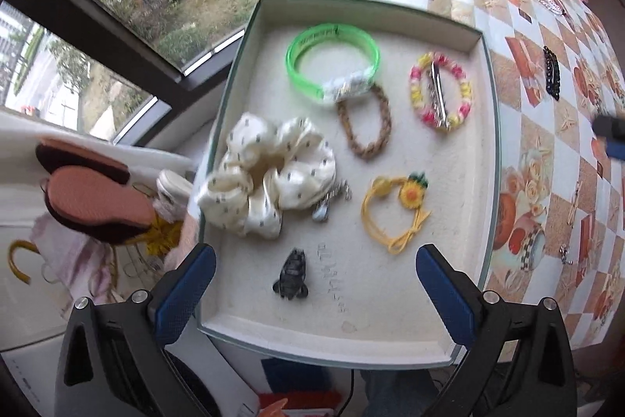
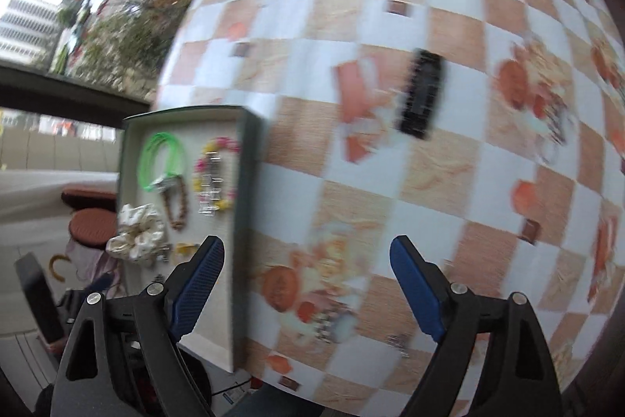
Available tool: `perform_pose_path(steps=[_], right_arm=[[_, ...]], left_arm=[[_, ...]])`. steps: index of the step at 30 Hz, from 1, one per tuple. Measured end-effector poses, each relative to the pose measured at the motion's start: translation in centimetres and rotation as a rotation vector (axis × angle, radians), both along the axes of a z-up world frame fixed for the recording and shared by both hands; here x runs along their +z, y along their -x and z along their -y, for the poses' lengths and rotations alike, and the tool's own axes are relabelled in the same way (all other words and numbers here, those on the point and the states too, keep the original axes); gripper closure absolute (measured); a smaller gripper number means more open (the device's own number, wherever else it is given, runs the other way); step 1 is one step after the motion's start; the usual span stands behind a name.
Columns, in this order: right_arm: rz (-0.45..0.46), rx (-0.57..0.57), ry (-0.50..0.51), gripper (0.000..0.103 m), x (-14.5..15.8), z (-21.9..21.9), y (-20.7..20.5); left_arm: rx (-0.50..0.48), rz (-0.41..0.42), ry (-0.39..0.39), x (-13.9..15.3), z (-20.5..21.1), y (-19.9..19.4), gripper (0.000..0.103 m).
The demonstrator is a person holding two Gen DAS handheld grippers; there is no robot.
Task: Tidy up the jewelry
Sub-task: 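Open the right tool to drop the hair tie while the left tool releases the claw clip, then move both tools back over the table toward the black beaded clip and tan clip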
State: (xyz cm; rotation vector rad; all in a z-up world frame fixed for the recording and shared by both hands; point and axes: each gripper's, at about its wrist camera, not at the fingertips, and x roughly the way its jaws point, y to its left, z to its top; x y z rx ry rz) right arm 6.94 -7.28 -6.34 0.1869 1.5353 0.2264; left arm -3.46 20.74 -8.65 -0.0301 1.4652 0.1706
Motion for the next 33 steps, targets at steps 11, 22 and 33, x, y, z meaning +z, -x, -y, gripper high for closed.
perform_pose_path(steps=[11, 22, 33], right_arm=[[-0.079, -0.211, 0.068, 0.014, -2.5, 7.2, 3.8], [-0.063, -0.236, 0.125, 0.014, -3.8, 7.0, 5.0], [-0.014, -0.252, 0.151, 0.029, -5.5, 5.9, 5.4]], left_arm=[[-0.129, 0.02, 0.009, 2.1, 4.0, -4.8, 0.0], [-0.255, 0.073, 0.098, 3.9, 11.8, -11.2, 0.0], [-0.333, 0.059, 0.134, 0.6, 18.0, -16.8, 0.0]])
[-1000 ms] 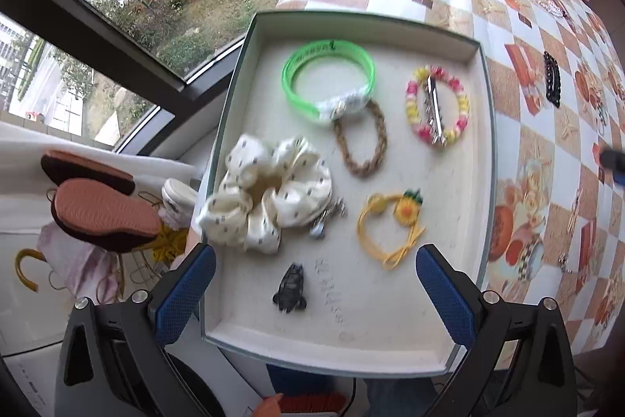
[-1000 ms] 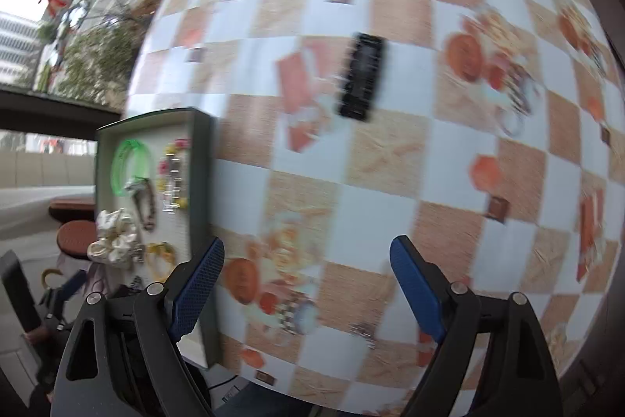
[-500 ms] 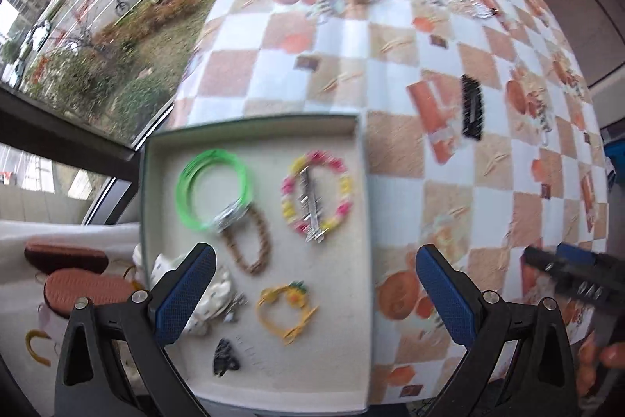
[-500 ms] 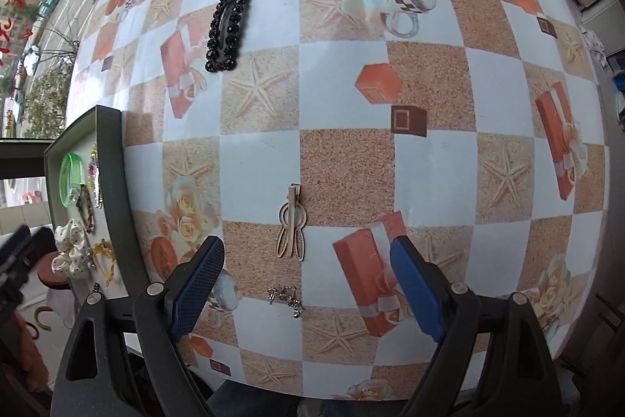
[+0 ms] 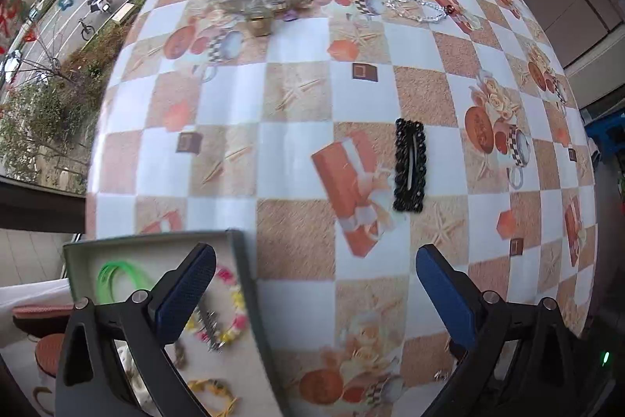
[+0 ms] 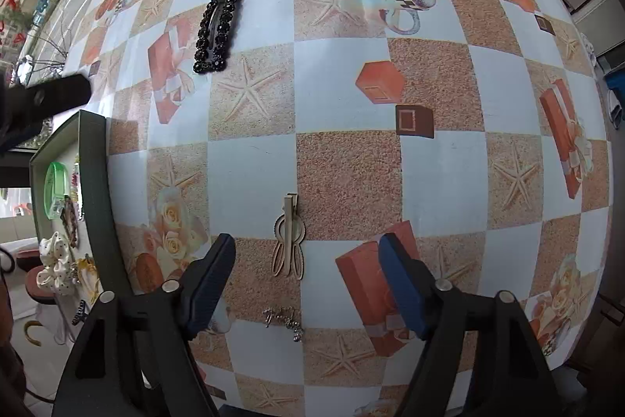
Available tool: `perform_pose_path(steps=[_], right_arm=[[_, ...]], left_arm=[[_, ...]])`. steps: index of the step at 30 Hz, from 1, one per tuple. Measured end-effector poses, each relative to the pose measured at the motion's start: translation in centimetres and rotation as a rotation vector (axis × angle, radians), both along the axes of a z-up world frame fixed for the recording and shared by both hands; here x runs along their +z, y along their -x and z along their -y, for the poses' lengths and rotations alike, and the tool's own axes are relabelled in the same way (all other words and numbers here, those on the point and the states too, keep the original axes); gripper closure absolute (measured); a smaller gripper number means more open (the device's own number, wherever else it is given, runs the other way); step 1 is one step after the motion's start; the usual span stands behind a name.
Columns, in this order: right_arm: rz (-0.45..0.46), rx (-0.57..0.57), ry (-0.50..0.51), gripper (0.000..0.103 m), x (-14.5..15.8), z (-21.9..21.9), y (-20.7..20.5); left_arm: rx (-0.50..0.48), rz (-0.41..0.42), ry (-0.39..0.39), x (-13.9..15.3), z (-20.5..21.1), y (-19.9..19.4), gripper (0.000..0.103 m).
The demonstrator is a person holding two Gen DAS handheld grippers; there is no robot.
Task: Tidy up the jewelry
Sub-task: 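Move both tools back over the table toward the black beaded clip and tan clip, then close the left tool on the black beaded snap clip while the right tool grasps the tan clip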
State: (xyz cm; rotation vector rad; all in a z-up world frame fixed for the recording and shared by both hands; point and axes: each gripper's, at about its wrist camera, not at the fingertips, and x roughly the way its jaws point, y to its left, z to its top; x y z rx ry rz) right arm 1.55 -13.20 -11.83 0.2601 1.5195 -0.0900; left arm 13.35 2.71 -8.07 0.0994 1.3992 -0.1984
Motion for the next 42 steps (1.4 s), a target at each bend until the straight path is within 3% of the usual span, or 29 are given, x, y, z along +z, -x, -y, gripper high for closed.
perform_pose_path(steps=[15, 17, 22, 31, 33, 34, 36, 42], right_arm=[[0.066, 0.087, 0.104, 0.038, -1.8, -2.8, 1.2], [0.075, 0.103, 0.12, 0.041, -1.8, -3.2, 1.4], [0.086, 0.133, 0.144, 0.053, -1.7, -3.6, 2.1], [0.095, 0.286, 0.179, 0.072, -1.4, -5.6, 3.0], [0.09, 0.276, 0.157, 0.073, -1.4, -5.5, 3.0], [0.086, 0.274, 0.155, 0.08, -1.3, -5.6, 3.0], [0.084, 0.269, 0.136, 0.083, -1.4, -5.3, 2.7], [0.065, 0.201, 0.054, 0.083, -1.2, -1.6, 0.9]], left_arm=[[-0.084, -0.032, 0.028, -5.1, 6.1, -3.4, 0.0], [-0.098, -0.046, 0.023, -5.9, 6.9, -3.7, 0.012], [-0.11, -0.051, 0.008, -6.9, 8.3, -4.4, 0.013], [-0.156, -0.028, -0.022, -7.1, 10.5, -4.7, 0.034], [-0.167, -0.023, -0.02, -6.9, 10.7, -4.7, 0.046], [-0.173, -0.021, -0.019, -6.9, 10.8, -4.6, 0.049], [-0.184, -0.019, -0.02, -6.6, 11.2, -5.1, 0.068], [-0.19, -0.021, -0.017, -6.0, 11.6, -4.9, 0.07]])
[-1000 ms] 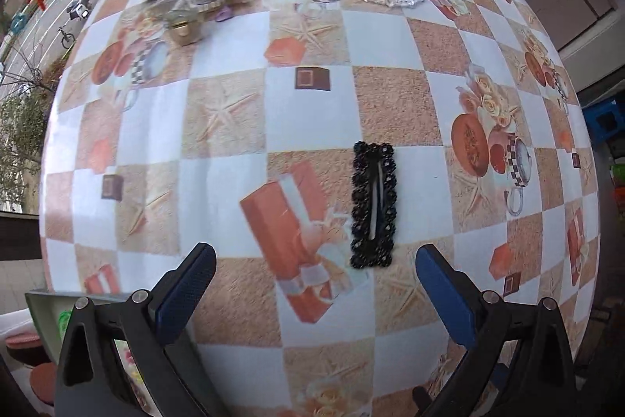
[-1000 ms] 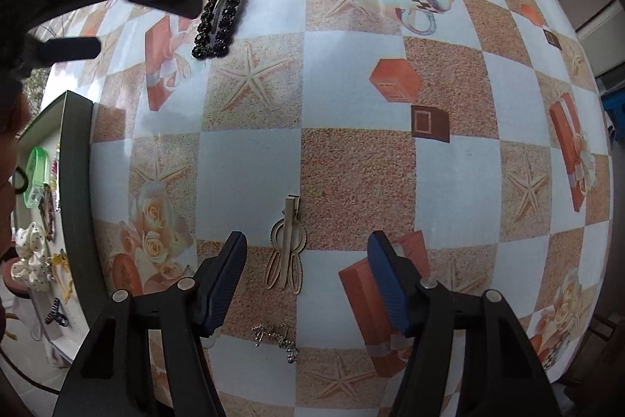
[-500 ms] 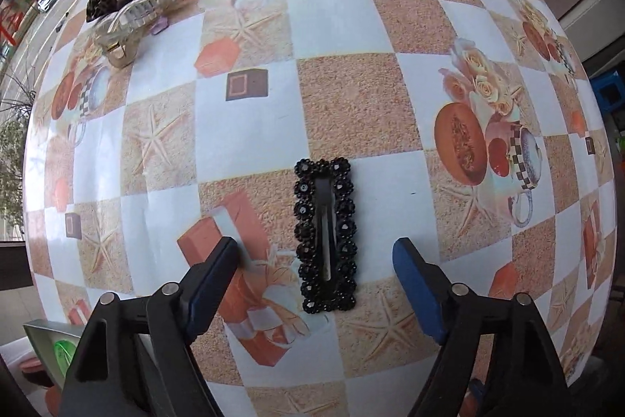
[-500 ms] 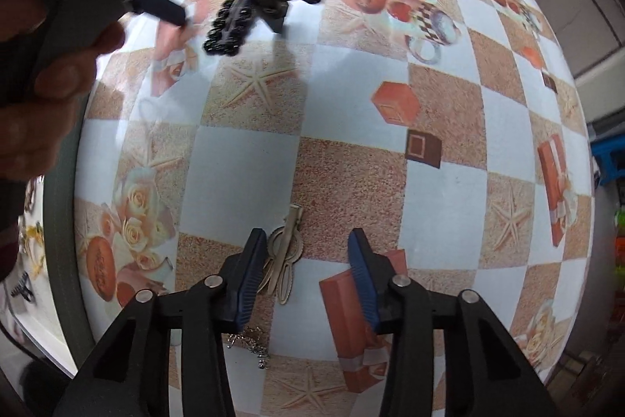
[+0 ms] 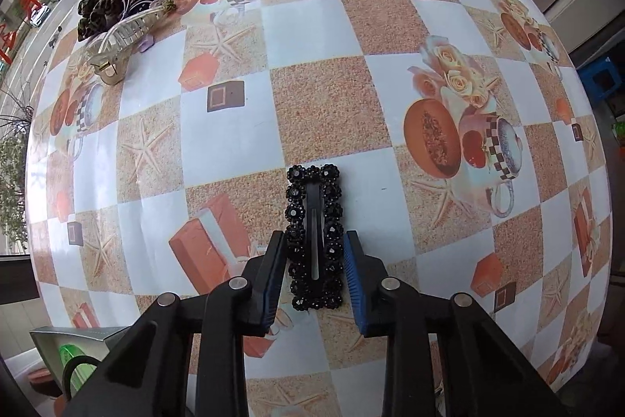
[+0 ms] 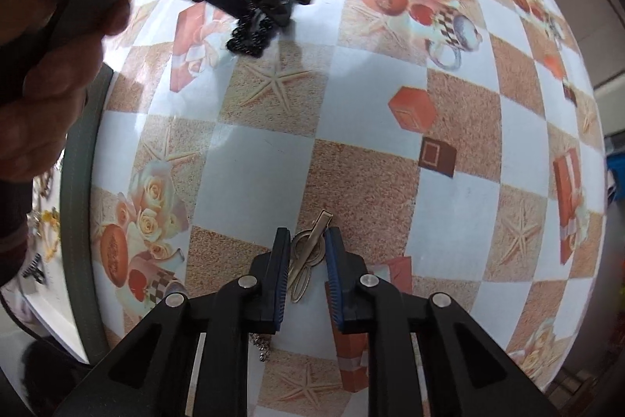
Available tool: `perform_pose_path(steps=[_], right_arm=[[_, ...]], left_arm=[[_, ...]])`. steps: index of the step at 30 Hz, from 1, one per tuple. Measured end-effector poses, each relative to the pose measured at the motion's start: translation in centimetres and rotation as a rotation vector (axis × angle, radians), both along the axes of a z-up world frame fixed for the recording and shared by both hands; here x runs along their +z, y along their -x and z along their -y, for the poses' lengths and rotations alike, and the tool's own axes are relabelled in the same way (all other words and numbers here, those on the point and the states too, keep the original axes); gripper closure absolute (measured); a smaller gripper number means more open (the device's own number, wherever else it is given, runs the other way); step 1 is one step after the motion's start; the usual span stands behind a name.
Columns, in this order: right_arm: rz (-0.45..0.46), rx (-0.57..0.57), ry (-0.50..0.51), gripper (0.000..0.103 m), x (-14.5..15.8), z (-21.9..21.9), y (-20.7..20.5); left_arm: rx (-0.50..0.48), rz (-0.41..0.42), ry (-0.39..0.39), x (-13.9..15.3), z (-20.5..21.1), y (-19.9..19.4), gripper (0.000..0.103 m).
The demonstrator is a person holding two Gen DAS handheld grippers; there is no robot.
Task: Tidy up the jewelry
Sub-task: 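Close the left tool on the black beaded snap clip while the right tool grasps the tan clip, then carry the black beaded clip and tan clip into the white tray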
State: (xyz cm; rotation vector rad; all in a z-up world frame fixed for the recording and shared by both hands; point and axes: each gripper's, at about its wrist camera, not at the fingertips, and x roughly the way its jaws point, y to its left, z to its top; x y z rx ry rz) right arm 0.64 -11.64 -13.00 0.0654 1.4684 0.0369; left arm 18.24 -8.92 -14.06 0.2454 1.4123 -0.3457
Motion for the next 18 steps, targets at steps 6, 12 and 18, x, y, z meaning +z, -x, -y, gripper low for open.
perform_pose_path(steps=[6, 12, 18], right_arm=[[-0.007, -0.05, -0.061, 0.083, 1.9, 3.3, 0.4], [-0.004, -0.103, -0.102, 0.083, 3.8, 6.3, 0.1], [0.004, -0.135, -0.126, 0.083, 5.6, 8.4, -0.3]], left_arm=[[-0.014, 0.022, 0.025, 2.8, -1.0, 3.2, 0.07], [-0.019, 0.042, 0.052, 5.0, -1.6, 5.2, 0.07], [-0.002, 0.056, 0.076, 6.3, -3.6, 6.1, 0.07]])
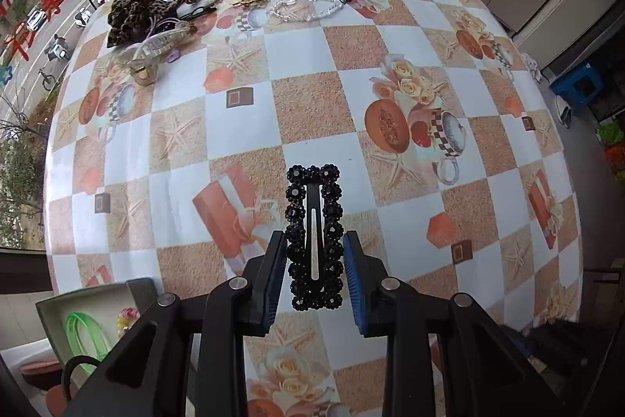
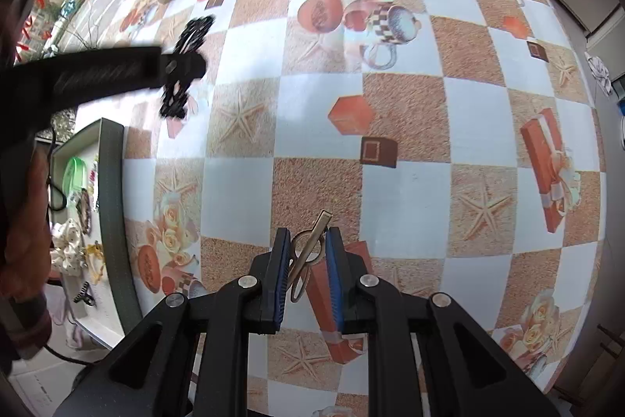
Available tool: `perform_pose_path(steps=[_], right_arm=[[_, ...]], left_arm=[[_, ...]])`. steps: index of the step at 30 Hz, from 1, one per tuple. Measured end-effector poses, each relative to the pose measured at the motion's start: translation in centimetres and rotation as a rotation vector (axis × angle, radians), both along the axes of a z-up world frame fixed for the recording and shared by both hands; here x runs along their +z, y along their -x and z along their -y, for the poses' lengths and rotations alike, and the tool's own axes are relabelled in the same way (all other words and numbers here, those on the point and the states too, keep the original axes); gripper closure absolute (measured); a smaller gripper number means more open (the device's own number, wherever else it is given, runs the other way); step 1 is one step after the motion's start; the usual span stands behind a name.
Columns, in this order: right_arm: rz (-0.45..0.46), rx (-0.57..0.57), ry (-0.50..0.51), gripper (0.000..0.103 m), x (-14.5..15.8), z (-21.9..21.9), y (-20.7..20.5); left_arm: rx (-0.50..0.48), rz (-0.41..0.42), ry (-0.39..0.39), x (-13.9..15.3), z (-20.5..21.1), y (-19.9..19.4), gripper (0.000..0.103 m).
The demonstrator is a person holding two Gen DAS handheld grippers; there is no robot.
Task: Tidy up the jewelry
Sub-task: 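Carry the black beaded clip and tan clip into the white tray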
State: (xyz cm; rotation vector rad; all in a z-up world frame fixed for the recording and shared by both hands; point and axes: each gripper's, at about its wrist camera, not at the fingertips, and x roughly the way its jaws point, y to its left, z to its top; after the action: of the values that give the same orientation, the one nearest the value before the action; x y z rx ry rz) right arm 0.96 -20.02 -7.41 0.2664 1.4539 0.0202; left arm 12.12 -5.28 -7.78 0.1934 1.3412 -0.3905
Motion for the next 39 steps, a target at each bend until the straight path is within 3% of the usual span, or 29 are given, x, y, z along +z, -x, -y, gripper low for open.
perform_pose_path(steps=[12, 20, 39], right_arm=[[0.005, -0.061, -0.02, 0.083, 0.9, -0.5, -0.6], [0.025, -0.039, -0.017, 0.083, 2.2, -1.6, -1.5], [0.058, 0.201, -0.054, 0.083, 4.8, -11.4, -5.5]], left_arm=[[0.02, 0.024, 0.029, 2.6, -3.4, 3.2, 0.07], [0.068, 0.045, 0.042, 4.4, -6.6, 5.4, 0.07], [0.325, 0.02, 0.062, 4.7, -16.9, 9.4, 0.07]])
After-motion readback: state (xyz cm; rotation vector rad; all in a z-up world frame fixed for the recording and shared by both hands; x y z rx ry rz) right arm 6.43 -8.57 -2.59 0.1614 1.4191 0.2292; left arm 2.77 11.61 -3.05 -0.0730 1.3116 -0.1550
